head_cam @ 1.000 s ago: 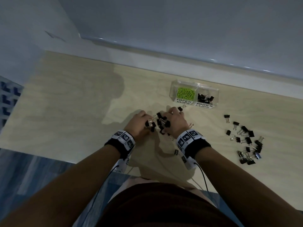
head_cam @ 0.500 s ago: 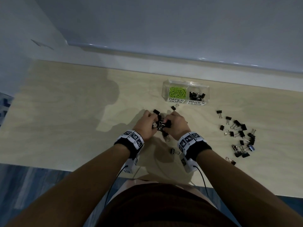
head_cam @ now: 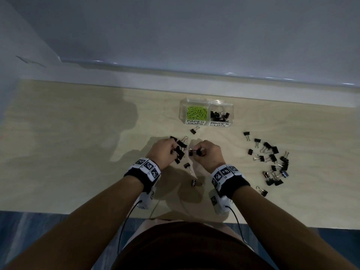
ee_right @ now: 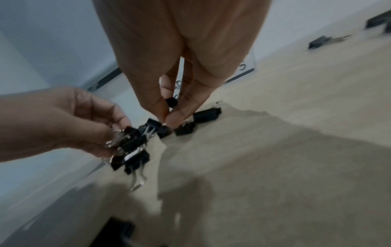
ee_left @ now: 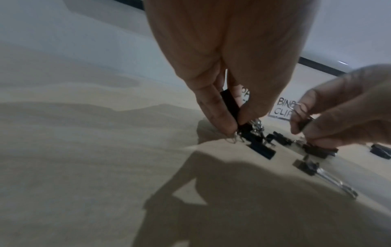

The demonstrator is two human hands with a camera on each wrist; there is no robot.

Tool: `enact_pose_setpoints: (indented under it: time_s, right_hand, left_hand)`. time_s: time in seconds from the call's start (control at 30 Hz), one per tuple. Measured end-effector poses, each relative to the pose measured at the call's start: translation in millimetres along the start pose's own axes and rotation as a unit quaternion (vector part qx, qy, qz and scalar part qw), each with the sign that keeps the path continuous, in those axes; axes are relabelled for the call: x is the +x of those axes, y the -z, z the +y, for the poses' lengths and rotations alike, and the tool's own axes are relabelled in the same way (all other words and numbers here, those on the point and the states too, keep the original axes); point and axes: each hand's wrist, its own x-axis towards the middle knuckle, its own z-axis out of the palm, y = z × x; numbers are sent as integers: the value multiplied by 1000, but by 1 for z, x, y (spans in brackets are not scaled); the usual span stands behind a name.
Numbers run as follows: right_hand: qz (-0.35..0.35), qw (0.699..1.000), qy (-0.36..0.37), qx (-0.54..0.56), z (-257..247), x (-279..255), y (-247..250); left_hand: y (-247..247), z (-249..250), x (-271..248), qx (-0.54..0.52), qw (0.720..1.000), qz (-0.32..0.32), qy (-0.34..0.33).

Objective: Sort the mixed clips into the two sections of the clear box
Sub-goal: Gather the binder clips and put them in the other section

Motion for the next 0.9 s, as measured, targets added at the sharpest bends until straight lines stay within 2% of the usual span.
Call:
enact_pose_setpoints:
  time_s: [0.1, 0.2, 0.3, 0.4, 0.5, 0.57, 0.67, 0.77, 0.83, 0.9]
  right_hand:
    - [15, 998, -53, 42, 7, 3, 23]
    - [45, 993, -87, 68, 6, 18, 57]
    - [110, 988, -88, 66, 4, 45, 90]
    - [146, 986, -76, 17, 2, 75, 106]
    - [129, 987, -90, -20, 4, 91, 109]
    - [116, 989, -90, -32, 5, 89, 109]
    - [132, 989, -40, -55, 10, 71, 108]
    - [142, 987, -22, -78, 29, 46, 107]
    - [151, 982, -24, -110, 46, 32, 105]
    - [143, 982, -24, -118, 56, 22, 102]
  left_hand:
    - [7, 7, 3, -58, 998, 6, 28]
    - [19, 37, 11, -128, 992, 12, -6]
    - [25, 81, 33, -176, 983, 14, -43]
    - [26, 121, 64, -171, 983, 36, -58]
    - [27, 150, 90, -129, 988, 71, -54]
    - [26, 157, 101, -100, 992, 59, -52]
    - [28, 149, 103, -87, 993, 30, -74]
    - [35, 118, 84, -86, 990, 59, -98]
    - [39, 85, 65, -60, 991, 84, -84]
    - [41, 47, 48, -21, 996, 71, -43]
